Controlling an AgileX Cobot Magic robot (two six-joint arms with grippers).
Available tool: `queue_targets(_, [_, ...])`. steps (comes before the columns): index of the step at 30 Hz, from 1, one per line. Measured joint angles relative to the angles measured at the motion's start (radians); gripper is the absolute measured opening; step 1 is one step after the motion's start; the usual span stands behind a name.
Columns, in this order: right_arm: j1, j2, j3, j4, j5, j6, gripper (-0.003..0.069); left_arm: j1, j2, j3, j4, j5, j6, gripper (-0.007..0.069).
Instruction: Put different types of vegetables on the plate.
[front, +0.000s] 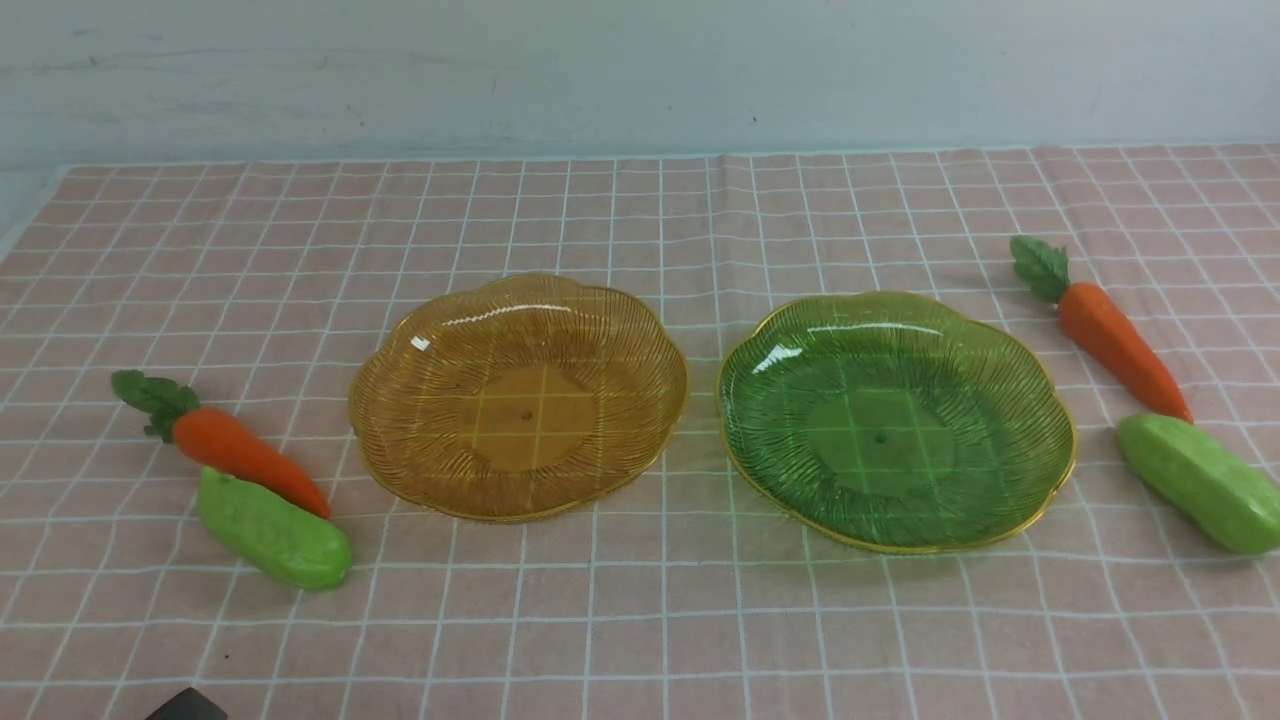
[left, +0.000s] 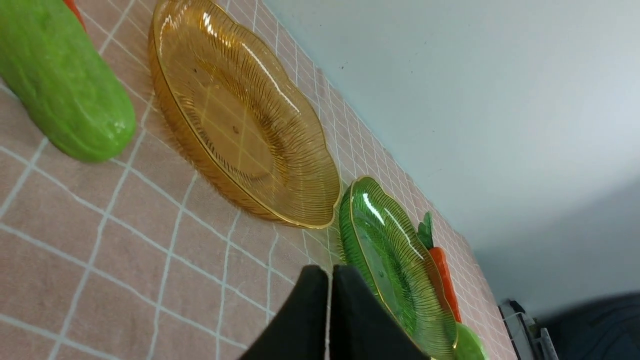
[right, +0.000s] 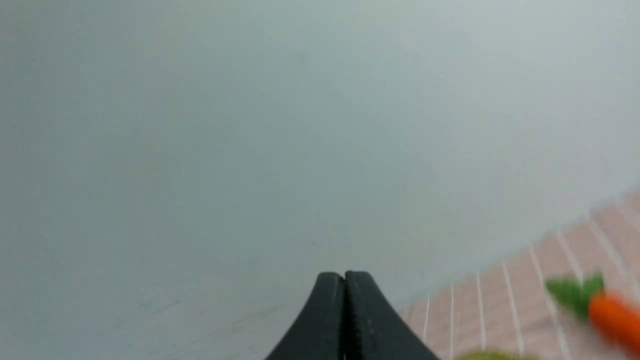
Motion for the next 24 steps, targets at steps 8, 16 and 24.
queue_targets(8, [0.0,0.606,-0.216,-0.542,0.29,0.396,-0.0013,0.0,0.0,0.0,-0.003,0.0,0.042,-0.0003])
queue_targets(16, [0.0,0.959,-0.316,-0.744,0.184,0.489,0.0066,0.0,0.0,0.0,-0.003,0.01,0.05,-0.0003])
queue_targets(24, [0.0,1.267,-0.439,-0.809,0.127,0.467,0.0474,0.0,0.0,0.0,-0.003,0.037,0.057,-0.0003])
